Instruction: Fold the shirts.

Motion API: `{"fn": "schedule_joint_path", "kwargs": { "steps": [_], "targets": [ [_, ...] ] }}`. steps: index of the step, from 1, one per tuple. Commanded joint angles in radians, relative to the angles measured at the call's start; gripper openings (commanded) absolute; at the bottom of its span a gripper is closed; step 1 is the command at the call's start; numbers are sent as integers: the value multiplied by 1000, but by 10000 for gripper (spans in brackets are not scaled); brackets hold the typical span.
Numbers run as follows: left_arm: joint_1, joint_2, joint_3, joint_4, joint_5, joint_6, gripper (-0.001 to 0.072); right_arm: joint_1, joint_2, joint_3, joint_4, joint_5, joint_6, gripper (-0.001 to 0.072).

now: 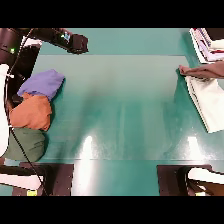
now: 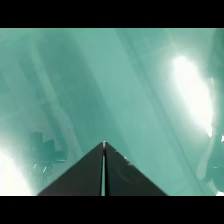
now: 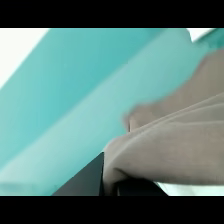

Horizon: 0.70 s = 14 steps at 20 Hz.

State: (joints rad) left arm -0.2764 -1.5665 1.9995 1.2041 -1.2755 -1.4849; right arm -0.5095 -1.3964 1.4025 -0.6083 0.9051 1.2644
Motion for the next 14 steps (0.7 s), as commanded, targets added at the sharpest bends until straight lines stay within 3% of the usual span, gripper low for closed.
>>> {"fn": "schedule_joint_path", "kwargs": {
  "steps": [1, 5, 14],
  "targets": [
    [-2, 0, 0, 0, 1, -1, 26, -29, 53, 0, 31, -35, -34, 14],
    [-2, 0, 0, 0, 0, 0, 26, -55, 156, 0, -24, 40, -45, 14],
    [-2, 0, 0, 1, -14, 2, 26, -166, 237, -16, -410, 338, 37, 16]
  ]
}}
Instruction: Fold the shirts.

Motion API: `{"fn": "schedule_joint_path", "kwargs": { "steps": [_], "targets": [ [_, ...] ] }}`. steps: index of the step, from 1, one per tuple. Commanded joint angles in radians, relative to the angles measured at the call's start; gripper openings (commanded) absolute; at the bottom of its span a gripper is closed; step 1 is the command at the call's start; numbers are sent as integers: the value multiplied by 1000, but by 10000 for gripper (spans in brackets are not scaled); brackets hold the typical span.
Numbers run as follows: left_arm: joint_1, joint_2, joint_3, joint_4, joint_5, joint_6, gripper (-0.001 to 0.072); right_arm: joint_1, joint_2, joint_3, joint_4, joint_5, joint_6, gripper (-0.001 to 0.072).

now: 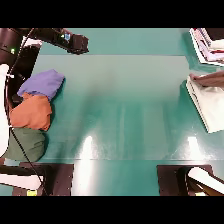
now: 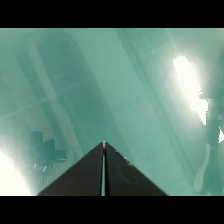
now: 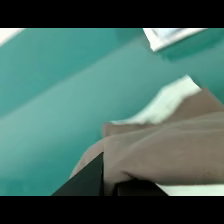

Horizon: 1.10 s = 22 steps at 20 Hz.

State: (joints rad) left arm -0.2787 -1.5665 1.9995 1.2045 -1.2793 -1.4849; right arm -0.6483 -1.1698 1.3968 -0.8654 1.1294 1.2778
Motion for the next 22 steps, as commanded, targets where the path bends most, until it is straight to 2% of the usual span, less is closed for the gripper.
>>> {"fn": "schedule_joint_path", "kwargs": {
  "steps": [1, 2, 3, 4, 5, 7, 11, 14, 19, 20, 22],
  "targets": [
    [0, 0, 0, 0, -17, 4, 26, -37, 12, -32, -188, 135, 24, 18],
    [0, 0, 0, 0, -19, 12, 26, -52, 12, -56, -217, 155, 24, 93],
    [0, 0, 0, 0, -22, 21, 26, -70, 12, -82, -246, 177, 23, 355],
    [0, 0, 0, 0, -23, 20, 26, -89, 12, -106, -266, 194, 24, 545],
    [0, 0, 0, 0, -23, 21, 26, -118, 13, -128, -271, 211, 26, 583],
    [0, 0, 0, 0, -23, 20, 26, -179, 13, -144, -252, 244, 69, 582],
    [0, 0, 0, -1, -22, 19, 27, -193, 47, -144, -103, 234, 63, 575],
    [0, 0, 0, -9, -13, 18, 27, -66, 90, -144, -42, 216, 64, 574],
    [0, 0, 0, -8, 19, 19, 26, 273, 132, -144, -45, 181, 64, 568],
    [0, 0, 0, -8, 20, 19, 27, 341, 132, -144, -47, 174, 64, 515],
    [0, 0, 0, -8, 20, 19, 26, 460, 131, -144, -51, 172, 64, 190]
  ]
}}
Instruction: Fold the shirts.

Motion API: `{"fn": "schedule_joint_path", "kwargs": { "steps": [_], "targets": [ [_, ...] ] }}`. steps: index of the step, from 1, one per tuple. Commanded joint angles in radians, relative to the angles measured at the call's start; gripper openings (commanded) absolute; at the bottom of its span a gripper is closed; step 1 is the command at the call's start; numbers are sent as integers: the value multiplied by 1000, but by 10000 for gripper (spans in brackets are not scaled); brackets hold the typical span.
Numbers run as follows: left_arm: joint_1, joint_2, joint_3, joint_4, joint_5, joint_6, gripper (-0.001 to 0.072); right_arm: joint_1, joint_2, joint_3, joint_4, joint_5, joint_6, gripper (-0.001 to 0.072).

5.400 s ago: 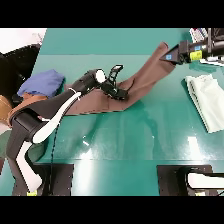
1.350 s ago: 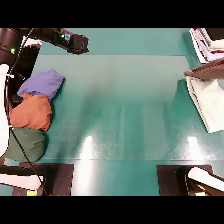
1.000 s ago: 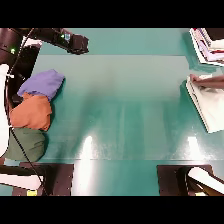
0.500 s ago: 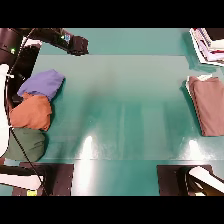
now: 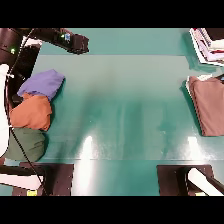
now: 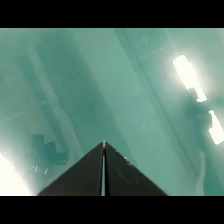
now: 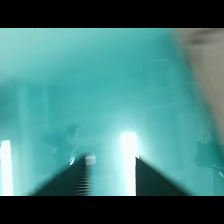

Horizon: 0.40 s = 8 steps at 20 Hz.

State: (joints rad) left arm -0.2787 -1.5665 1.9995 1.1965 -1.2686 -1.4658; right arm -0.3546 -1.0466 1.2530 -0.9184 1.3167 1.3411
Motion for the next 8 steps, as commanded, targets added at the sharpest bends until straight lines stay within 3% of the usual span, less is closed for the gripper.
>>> {"fn": "schedule_joint_path", "kwargs": {
  "steps": [1, 8],
  "targets": [
    [0, 0, 0, 0, 9, 0, 27, 215, 8, 0, 2, -16, 0, 25],
    [0, 0, 0, 0, 13, 0, 27, 378, 8, 0, 2, -31, 1, 16]
  ]
}}
